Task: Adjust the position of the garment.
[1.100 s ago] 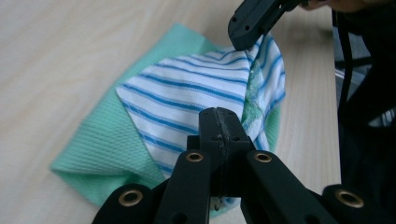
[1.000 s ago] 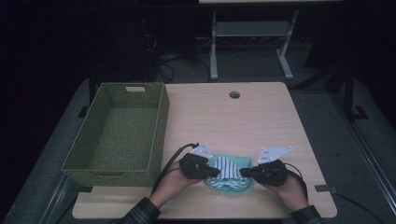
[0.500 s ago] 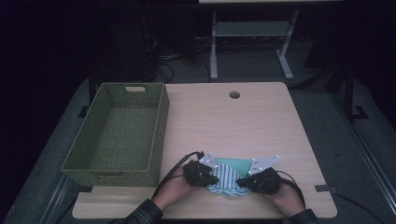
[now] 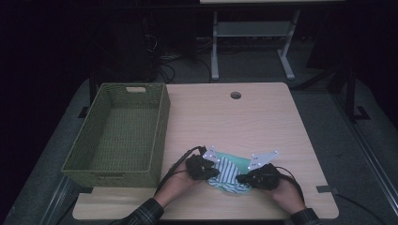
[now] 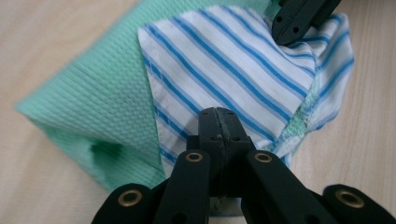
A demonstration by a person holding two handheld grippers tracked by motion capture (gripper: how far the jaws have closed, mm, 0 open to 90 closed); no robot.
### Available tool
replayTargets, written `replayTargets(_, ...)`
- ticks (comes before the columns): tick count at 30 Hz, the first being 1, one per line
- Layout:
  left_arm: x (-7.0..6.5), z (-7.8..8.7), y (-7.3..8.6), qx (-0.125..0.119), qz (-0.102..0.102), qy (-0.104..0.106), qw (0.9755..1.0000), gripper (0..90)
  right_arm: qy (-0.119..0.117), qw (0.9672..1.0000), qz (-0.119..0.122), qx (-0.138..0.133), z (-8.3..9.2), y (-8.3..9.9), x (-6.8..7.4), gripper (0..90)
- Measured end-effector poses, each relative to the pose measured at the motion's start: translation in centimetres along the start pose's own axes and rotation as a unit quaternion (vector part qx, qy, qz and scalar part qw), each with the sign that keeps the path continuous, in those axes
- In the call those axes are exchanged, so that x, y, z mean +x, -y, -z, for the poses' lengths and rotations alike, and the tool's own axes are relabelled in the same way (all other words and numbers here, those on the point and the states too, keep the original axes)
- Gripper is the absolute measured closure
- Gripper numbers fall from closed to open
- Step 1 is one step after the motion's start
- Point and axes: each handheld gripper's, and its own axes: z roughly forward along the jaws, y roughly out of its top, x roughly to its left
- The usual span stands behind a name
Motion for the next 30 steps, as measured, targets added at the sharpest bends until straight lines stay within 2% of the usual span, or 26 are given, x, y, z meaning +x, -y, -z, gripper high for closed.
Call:
replayTargets(3,0.8,0.7,-0.7,-0.014,0.003,-0.001,0.9999,89.2,0.006,0.9999,0.000,-0.015,0.4,-0.7,-0.5,90.0)
replayTargets(7,2.1,1.3,-1.8,-0.034,0.011,-0.015,0.9992,89.3,0.026,0.9992,-0.004,-0.030,0.6,-1.7,-1.7,90.0)
replayTargets(10,3.4,1.2,-2.8,-0.049,0.026,-0.024,0.9981,89.3,0.038,0.9985,-0.010,-0.037,0.5,-2.4,-2.6,90.0)
replayTargets(12,4.1,0.8,-3.0,-0.050,0.034,-0.029,0.9978,89.3,0.043,0.9981,-0.018,-0.040,0.3,-2.7,-3.3,90.0)
replayTargets(13,4.5,0.6,-3.1,-0.043,0.032,-0.030,0.9981,89.3,0.044,0.9981,-0.018,-0.040,0.1,-2.8,-3.7,90.0)
replayTargets(14,4.7,0.2,-3.1,-0.045,0.041,-0.030,0.9977,89.3,0.044,0.9980,-0.023,-0.039,-0.1,-2.8,-3.9,90.0)
replayTargets(16,5.2,-0.4,-3.0,-0.033,0.041,-0.029,0.9982,88.9,0.044,0.9981,-0.027,-0.033,-0.6,-2.8,-4.3,90.0)
replayTargets(19,5.5,-1.3,-2.8,-0.023,0.047,-0.028,0.9982,89.0,0.046,0.9985,-0.027,-0.014,-1.6,-2.4,-4.6,90.0)
replayTargets(21,5.6,-1.7,-2.8,-0.009,0.039,-0.032,0.9987,89.3,0.048,0.9983,-0.032,-0.007,-1.9,-2.3,-4.5,90.0)
replayTargets(22,5.5,-2.0,-2.7,-0.009,0.043,-0.034,0.9985,89.4,0.047,0.9983,-0.033,-0.008,-1.9,-2.3,-4.6,90.0)
replayTargets(23,5.6,-2.1,-2.7,0.000,0.034,-0.036,0.9988,89.4,0.047,0.9984,-0.032,-0.007,-1.9,-2.2,-4.6,90.0)
replayTargets(26,5.6,-2.3,-2.6,-0.004,0.039,-0.036,0.9986,89.5,0.047,0.9983,-0.036,-0.008,-2.0,-2.0,-4.7,90.0)
replayTargets(27,5.5,-2.2,-2.6,-0.001,0.034,-0.037,0.9987,89.5,0.046,0.9983,-0.036,-0.007,-1.9,-2.0,-4.7,90.0)
replayTargets(30,5.1,-1.4,-2.9,-0.018,0.037,-0.037,0.9985,88.7,0.046,0.9981,-0.037,-0.015,-1.6,-2.2,-4.7,90.0)
